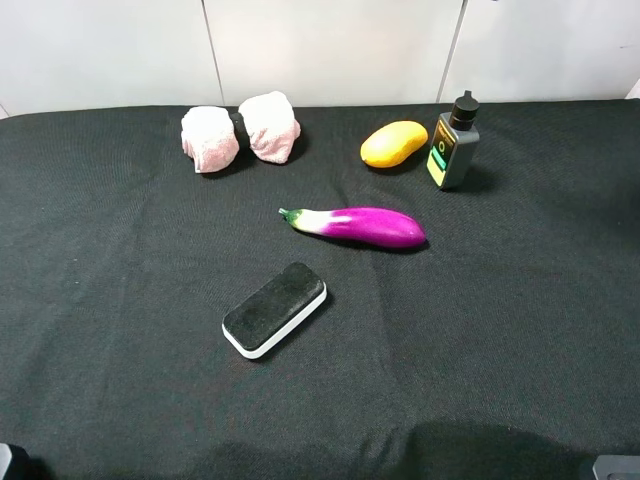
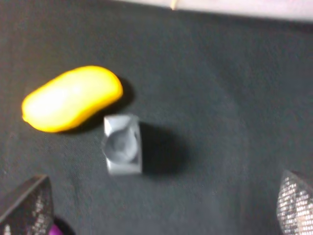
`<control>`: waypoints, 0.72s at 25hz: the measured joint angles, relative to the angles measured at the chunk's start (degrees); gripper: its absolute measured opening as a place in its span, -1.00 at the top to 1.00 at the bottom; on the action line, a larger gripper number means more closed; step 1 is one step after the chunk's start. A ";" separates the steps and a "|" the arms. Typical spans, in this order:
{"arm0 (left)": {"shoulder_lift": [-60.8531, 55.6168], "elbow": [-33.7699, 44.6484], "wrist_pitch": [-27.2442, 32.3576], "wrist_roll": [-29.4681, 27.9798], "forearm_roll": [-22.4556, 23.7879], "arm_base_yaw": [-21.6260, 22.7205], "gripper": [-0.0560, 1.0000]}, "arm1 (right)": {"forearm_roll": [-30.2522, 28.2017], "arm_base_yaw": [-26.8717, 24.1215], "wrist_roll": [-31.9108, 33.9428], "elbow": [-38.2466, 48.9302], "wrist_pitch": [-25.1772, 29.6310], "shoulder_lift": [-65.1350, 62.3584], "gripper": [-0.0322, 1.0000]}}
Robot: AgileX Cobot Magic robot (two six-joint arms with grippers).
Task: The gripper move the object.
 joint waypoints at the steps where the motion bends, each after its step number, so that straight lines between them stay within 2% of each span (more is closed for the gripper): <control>1: 0.00 0.00 0.00 0.00 0.00 0.00 -0.44 | 0.27 -0.91 0.00 1.52 0.00 -1.18 -0.41; 18: 0.00 0.00 0.00 0.00 0.00 0.00 -0.44 | 0.72 -14.03 -1.32 28.16 -0.04 -23.04 -0.41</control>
